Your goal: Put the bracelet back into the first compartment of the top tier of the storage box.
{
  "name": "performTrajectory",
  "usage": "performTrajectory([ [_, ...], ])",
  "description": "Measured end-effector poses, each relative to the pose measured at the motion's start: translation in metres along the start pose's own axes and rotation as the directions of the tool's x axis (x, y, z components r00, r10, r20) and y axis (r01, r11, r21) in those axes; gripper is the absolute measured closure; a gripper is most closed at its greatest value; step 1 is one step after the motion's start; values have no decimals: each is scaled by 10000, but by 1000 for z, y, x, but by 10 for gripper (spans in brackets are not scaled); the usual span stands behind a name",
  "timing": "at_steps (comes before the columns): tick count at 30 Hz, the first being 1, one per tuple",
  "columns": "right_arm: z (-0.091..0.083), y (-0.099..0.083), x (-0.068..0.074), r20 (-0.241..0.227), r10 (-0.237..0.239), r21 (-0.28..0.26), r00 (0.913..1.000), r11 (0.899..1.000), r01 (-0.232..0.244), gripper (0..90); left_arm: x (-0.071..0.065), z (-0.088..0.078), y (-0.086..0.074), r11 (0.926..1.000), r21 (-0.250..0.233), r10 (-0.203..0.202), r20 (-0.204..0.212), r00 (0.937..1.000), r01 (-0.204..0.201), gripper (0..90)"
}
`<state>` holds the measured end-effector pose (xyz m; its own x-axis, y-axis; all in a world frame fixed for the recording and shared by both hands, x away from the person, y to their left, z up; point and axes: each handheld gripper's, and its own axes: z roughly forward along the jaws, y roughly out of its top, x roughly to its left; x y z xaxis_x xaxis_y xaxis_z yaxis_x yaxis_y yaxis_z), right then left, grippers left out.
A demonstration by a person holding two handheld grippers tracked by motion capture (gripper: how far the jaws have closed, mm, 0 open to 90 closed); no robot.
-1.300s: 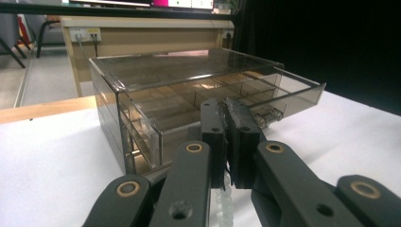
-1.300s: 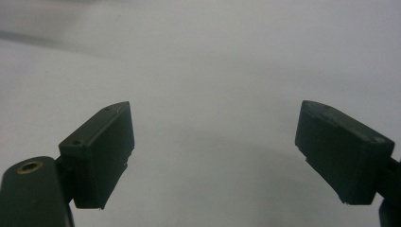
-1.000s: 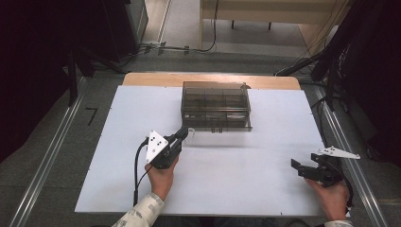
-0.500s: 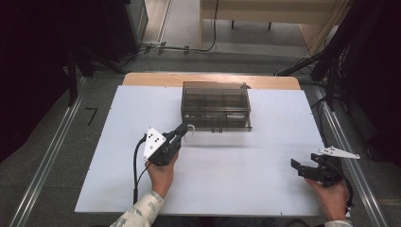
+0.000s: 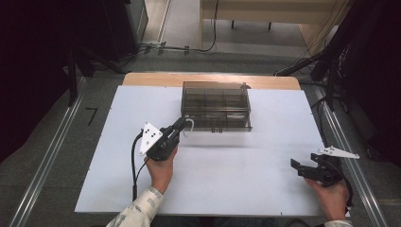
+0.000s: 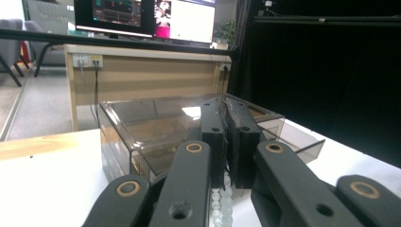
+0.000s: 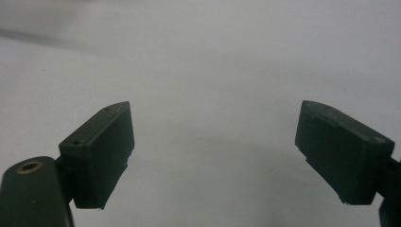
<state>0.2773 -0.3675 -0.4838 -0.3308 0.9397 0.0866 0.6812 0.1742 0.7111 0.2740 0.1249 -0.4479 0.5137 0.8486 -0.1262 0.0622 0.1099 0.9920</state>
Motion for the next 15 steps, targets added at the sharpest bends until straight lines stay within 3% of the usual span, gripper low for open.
performTrajectory([
  [15, 0, 0, 0, 13, -33, 18, 10000, 10000, 33, 109, 5, 19, 6, 9998, -121, -148, 101, 9998, 149, 875],
])
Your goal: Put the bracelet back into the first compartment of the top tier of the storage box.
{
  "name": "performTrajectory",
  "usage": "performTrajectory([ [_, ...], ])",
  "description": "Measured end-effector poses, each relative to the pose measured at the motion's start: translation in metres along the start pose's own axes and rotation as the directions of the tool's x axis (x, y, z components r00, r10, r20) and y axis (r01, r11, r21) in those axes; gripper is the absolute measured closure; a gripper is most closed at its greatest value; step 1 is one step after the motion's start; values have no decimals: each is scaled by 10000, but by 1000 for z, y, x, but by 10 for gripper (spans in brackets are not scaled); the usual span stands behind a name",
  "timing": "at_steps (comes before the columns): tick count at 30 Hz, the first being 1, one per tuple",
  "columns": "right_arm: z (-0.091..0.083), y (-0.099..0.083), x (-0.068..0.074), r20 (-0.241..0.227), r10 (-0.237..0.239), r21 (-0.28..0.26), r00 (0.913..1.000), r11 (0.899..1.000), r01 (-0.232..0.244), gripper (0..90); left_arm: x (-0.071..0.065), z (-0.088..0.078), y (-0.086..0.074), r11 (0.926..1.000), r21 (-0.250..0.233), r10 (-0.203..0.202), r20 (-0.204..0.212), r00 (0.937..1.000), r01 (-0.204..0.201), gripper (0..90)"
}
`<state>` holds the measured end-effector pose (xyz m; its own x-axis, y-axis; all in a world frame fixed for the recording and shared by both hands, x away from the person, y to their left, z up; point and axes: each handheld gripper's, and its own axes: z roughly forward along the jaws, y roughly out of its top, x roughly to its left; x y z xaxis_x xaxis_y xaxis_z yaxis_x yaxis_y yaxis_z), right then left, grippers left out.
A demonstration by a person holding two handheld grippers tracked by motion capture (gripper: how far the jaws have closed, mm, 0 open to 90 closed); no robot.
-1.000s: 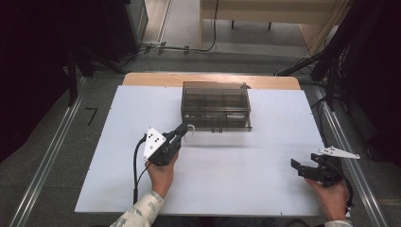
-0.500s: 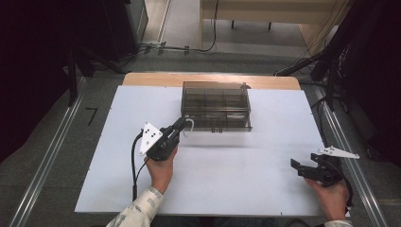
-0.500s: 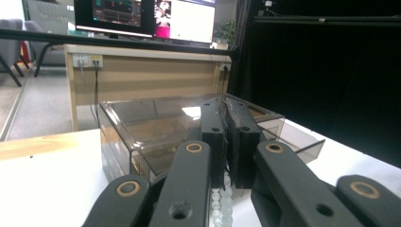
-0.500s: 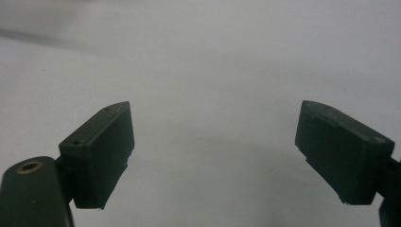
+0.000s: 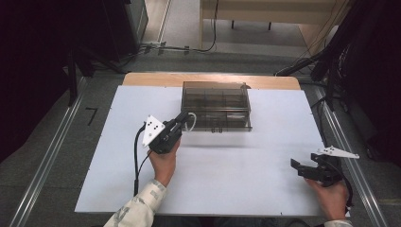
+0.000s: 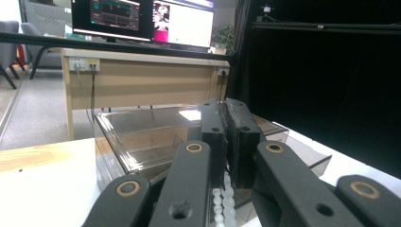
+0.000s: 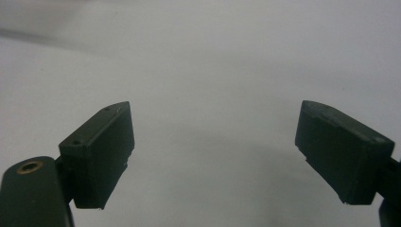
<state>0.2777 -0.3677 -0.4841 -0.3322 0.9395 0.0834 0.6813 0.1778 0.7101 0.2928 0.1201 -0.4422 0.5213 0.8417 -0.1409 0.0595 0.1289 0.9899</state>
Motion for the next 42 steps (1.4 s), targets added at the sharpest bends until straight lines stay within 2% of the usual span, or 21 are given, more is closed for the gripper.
performTrajectory([
  [12, 0, 0, 1, -26, -48, -2, 10000, 10000, 48, 109, 1, 18, -4, 9997, 203, -102, -111, 9999, 104, 875],
  [23, 0, 1, 1, -29, -73, -19, 10000, 10000, 73, 109, 6, 28, -9, 9973, 723, -70, -393, 9992, 99, 874],
  [33, 0, 0, 0, -31, -48, -5, 10000, 10000, 47, 109, 11, 33, -16, 9871, 1593, -61, -786, 9969, 186, 874],
  [42, 0, 0, 0, -49, -42, 3, 10000, 10000, 42, 109, 14, 36, -15, 9811, 1917, -46, -1106, 9939, 258, 874],
])
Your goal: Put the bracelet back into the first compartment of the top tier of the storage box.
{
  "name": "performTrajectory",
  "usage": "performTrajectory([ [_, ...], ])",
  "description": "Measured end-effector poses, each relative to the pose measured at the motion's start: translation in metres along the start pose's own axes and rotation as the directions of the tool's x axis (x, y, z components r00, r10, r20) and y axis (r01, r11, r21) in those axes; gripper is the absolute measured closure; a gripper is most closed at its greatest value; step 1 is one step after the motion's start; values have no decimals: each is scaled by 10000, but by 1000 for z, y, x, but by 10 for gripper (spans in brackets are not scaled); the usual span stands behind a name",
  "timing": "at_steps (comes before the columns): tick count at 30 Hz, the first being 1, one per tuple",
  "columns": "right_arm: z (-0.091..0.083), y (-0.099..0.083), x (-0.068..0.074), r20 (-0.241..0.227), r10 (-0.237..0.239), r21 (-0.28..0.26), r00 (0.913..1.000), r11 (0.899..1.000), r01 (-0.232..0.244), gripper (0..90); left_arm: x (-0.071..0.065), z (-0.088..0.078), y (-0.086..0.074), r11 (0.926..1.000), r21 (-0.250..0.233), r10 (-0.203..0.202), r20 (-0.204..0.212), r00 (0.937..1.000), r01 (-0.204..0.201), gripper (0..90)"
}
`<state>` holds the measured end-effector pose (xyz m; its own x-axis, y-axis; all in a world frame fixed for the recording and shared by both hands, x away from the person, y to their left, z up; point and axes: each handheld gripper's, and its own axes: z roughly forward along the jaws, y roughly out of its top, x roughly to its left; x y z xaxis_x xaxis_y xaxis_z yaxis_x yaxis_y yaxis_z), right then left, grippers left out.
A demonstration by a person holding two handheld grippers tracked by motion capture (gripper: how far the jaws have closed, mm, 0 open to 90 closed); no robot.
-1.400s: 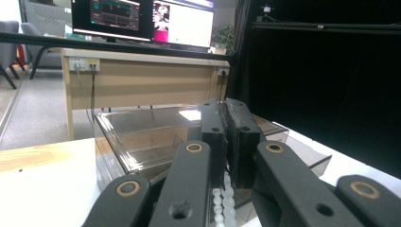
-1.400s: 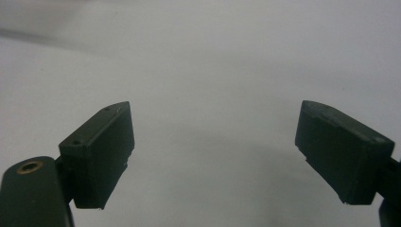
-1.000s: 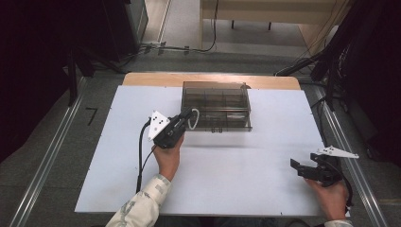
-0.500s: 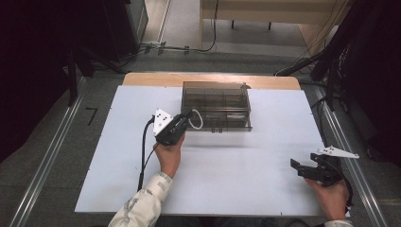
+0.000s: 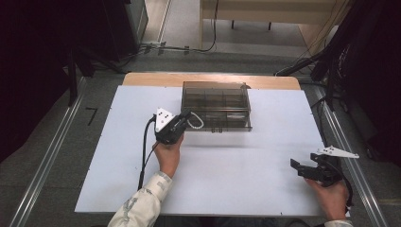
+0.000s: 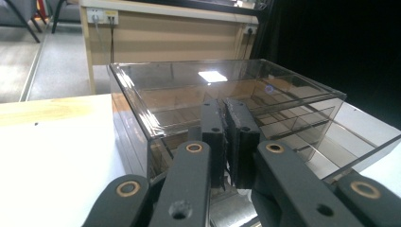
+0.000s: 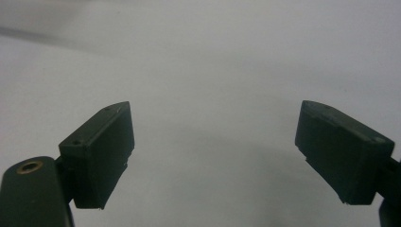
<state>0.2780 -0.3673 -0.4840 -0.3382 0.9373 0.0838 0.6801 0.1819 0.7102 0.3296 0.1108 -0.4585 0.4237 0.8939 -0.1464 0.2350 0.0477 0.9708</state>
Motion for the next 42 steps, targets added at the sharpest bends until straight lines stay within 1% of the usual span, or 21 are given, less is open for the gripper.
performTrajectory([
  [7, 0, 0, 0, -14, 3, -7, 10000, 10000, -3, 109, 5, 3, -1, 9998, 177, -72, -388, 9992, 79, 873],
  [9, 0, 0, -1, -14, -10, -17, 10000, 10000, 10, 109, 6, 4, -1, 9997, 216, -102, -421, 9991, 111, 874],
  [16, 0, 0, -1, -9, -9, -1, 10000, 10000, 9, 109, 4, 4, -2, 9996, 267, -29, -280, 9996, 37, 873],
  [21, 0, 0, -1, 2, 14, -19, 10000, 10000, -14, 109, 3, 5, -3, 9988, 490, -8, -138, 9999, 15, 871],
  [29, 0, 0, -1, -5, 2, -12, 10000, 10000, -2, 109, 1, 4, -3, 9983, 577, 53, -5, 10000, -53, 856],
  [33, -1, 0, -1, 8, 28, -12, 10000, 10000, -28, 109, 1, 3, -2, 9989, 475, 7, 9, 10000, -7, 825],
  [40, -1, 0, -1, 18, 51, -16, 10000, 10000, -51, 109, 2, 2, -2, 9988, 484, -35, -67, 10000, 38, 771],
  [41, -1, 0, -1, 18, 58, -15, 10000, 10000, -58, 109, 2, 1, -2, 9988, 487, -53, -106, 9999, 58, 754],
  [42, -1, 0, -1, 21, 56, -26, 10000, 10000, -56, 109, 2, 1, -1, 9988, 485, -79, -139, 9999, 86, 704],
])
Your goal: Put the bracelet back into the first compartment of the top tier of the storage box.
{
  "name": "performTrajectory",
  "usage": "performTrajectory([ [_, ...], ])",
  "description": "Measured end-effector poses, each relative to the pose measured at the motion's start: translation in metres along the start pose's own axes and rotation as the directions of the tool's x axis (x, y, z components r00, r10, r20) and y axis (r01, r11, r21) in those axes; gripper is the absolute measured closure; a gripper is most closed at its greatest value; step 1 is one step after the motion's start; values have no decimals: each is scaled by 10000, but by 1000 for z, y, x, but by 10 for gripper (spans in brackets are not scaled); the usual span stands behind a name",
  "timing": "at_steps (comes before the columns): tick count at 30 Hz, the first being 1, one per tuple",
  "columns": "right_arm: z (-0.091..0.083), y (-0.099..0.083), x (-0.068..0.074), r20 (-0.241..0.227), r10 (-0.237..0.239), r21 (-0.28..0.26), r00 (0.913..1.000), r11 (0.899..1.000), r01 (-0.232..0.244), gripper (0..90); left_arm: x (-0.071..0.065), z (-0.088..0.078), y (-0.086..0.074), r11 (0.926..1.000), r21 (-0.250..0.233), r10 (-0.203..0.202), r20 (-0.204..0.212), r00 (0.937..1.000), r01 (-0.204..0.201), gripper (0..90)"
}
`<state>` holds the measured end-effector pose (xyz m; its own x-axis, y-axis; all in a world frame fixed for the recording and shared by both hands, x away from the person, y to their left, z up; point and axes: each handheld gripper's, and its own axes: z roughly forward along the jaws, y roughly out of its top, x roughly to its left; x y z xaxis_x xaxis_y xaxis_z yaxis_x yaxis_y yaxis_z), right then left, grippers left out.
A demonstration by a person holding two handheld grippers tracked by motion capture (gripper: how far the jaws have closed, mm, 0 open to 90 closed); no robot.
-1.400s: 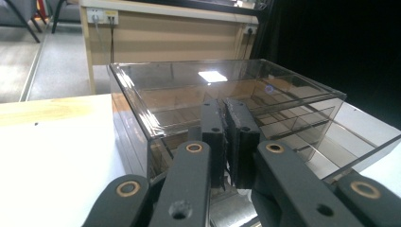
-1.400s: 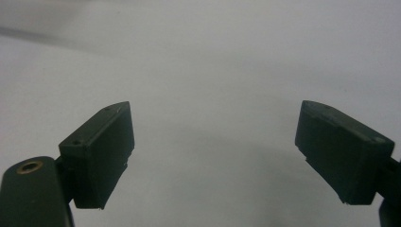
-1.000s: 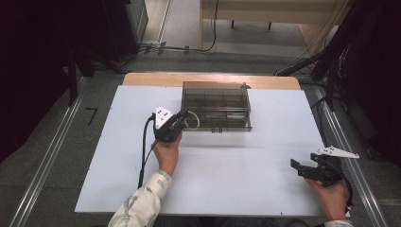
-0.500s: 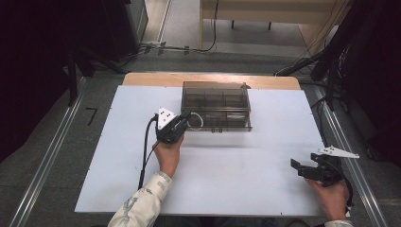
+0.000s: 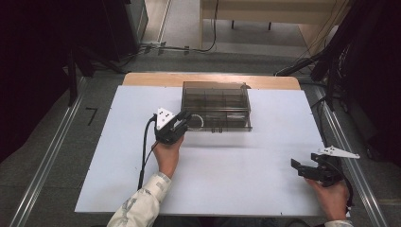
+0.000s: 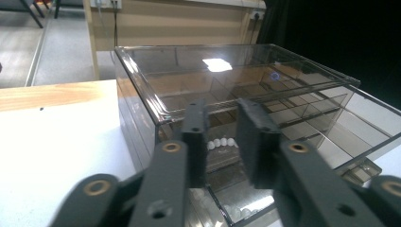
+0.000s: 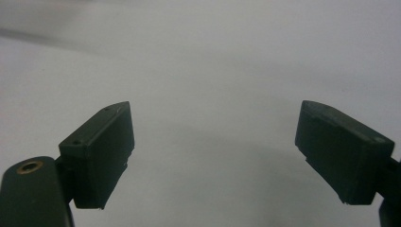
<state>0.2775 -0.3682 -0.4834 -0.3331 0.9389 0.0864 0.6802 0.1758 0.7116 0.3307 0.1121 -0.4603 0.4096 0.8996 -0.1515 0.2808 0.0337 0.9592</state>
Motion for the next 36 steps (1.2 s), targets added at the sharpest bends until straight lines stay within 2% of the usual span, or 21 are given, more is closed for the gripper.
performTrajectory([
  [1, 0, 0, 0, 0, 0, 0, 10000, 10000, 0, 109, 0, -1, 0, 10000, -31, -39, -18, 10000, 39, 704],
  [14, 0, 0, 0, 6, -13, -10, 10000, 10000, 13, 109, 0, -7, -2, 9991, -344, 243, -598, 9979, -264, 449],
  [17, 0, 0, 0, 3, -21, -18, 10000, 10000, 21, 109, 1, -8, -1, 9994, -343, 79, -670, 9977, -102, 347],
  [19, 0, 0, 0, 4, -24, -16, 10000, 10000, 24, 109, 2, -9, -1, 9994, -337, 67, -689, 9976, -90, 322],
  [23, 0, 0, -1, -6, -35, 0, 10000, 10000, 35, 109, 5, -9, 0, 9993, -251, -287, -715, 9970, 269, 227],
  [36, -1, 0, -1, 26, -48, -47, 10000, 10000, 48, 109, 7, -19, -2, 9998, -77, -196, -681, 9975, 191, 148],
])
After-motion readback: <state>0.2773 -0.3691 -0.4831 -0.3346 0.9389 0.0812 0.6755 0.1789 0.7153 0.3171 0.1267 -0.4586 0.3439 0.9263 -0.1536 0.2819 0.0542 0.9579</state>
